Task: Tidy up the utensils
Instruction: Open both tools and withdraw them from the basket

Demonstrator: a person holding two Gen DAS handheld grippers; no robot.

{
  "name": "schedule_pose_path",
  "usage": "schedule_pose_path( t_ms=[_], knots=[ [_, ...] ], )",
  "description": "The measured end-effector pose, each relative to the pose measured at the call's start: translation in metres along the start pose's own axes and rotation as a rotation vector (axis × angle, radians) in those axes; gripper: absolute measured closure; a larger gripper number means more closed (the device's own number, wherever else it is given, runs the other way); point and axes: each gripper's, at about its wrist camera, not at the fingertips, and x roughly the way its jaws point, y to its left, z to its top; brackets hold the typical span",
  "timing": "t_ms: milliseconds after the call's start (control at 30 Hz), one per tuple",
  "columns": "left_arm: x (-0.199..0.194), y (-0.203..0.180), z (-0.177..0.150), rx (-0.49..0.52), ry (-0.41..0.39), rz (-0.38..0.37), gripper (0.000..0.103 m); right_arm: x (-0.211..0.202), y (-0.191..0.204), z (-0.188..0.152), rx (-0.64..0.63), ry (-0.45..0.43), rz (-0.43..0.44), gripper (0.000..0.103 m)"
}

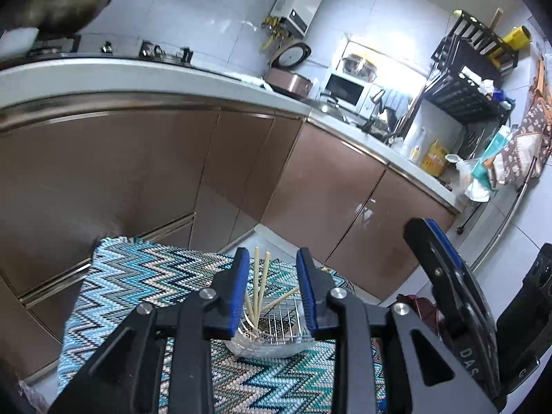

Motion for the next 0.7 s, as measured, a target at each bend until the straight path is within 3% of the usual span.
schedule_pose_path(
  t_ms=[133,300,533,700],
  knots=[
    [-0.043,-0.003,0.002,0.018,-0.058,0.016,0.068,-0.035,0.008,0.012,-0.005,-0.023,-0.026,0.031],
    [-0.100,-0.001,0.000,0.056,-0.153,0.050,0.067,-0.079,0.020,0.023,-0.031,-0.028,-0.067,0.005],
    [-0.163,0.004,-0.011,0.086,-0.199,0.096,0.064,-0.131,0.033,0.026,-0.065,-0.029,-0.102,0.000],
    [-0.198,0.014,-0.026,0.063,-0.165,0.108,0.064,-0.163,0.037,0.028,-0.057,-0.044,-0.112,0.000]
  ],
)
